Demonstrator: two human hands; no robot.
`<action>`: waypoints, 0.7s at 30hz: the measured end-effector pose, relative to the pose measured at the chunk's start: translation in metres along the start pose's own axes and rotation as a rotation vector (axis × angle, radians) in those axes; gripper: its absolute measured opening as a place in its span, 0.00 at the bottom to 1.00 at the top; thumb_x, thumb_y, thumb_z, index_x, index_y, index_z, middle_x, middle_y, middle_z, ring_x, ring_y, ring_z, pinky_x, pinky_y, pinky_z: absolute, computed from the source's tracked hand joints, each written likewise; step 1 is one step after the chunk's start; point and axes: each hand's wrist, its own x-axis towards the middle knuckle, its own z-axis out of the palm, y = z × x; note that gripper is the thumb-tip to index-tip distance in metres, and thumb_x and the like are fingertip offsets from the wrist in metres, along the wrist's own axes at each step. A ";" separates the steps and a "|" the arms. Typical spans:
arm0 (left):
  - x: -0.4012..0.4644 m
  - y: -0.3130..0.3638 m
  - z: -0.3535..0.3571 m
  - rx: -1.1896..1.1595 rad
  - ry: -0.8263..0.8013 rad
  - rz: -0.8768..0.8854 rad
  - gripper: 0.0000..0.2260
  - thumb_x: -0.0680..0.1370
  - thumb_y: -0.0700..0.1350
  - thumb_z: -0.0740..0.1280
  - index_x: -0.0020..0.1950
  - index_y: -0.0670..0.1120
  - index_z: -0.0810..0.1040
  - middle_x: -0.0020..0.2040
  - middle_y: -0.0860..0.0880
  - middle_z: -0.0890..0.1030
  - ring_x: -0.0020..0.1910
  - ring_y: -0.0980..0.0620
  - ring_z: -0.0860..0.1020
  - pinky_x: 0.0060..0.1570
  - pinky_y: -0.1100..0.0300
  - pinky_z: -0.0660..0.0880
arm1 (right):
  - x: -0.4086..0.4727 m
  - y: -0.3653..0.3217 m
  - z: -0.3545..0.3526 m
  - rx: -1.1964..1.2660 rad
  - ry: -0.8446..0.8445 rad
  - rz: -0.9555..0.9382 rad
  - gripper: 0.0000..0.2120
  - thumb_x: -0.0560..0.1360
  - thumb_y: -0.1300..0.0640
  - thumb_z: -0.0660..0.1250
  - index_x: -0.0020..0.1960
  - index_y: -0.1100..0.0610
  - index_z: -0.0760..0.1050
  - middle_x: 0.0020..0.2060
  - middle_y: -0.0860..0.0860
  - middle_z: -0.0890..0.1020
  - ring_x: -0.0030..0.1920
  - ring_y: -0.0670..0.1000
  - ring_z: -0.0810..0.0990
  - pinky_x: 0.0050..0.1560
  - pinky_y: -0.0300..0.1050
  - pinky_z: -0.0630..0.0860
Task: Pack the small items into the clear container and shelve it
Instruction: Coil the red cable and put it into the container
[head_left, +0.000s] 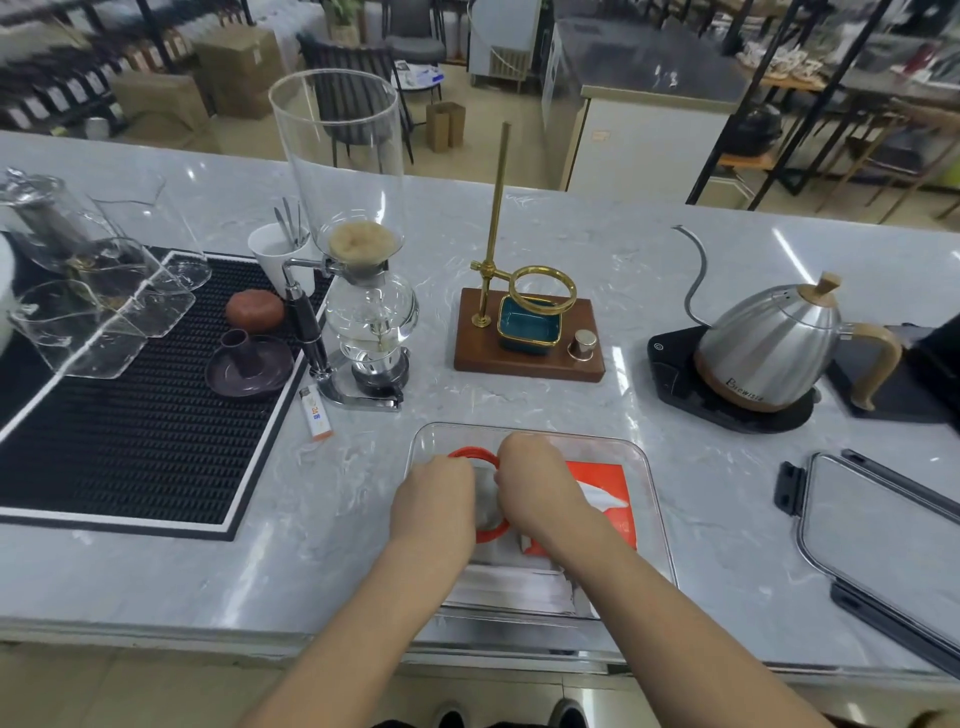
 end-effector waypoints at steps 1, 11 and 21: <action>0.000 0.000 -0.001 0.002 -0.001 0.001 0.13 0.77 0.30 0.59 0.58 0.39 0.78 0.59 0.41 0.80 0.58 0.41 0.79 0.52 0.55 0.75 | 0.000 0.000 0.001 -0.015 -0.003 -0.005 0.19 0.76 0.67 0.62 0.32 0.55 0.57 0.52 0.61 0.82 0.53 0.59 0.81 0.41 0.43 0.68; -0.008 0.003 -0.011 0.073 -0.064 0.072 0.13 0.79 0.34 0.59 0.63 0.40 0.76 0.62 0.42 0.79 0.62 0.41 0.77 0.53 0.56 0.73 | 0.002 0.006 0.003 0.011 0.058 -0.051 0.17 0.74 0.70 0.59 0.31 0.56 0.61 0.32 0.55 0.74 0.40 0.56 0.71 0.39 0.42 0.65; -0.014 -0.006 0.001 0.303 -0.089 0.283 0.14 0.77 0.31 0.61 0.59 0.41 0.78 0.60 0.42 0.80 0.61 0.41 0.79 0.56 0.54 0.74 | -0.003 0.004 0.013 -0.013 0.148 -0.106 0.11 0.71 0.73 0.60 0.47 0.58 0.72 0.52 0.60 0.80 0.52 0.60 0.80 0.39 0.44 0.64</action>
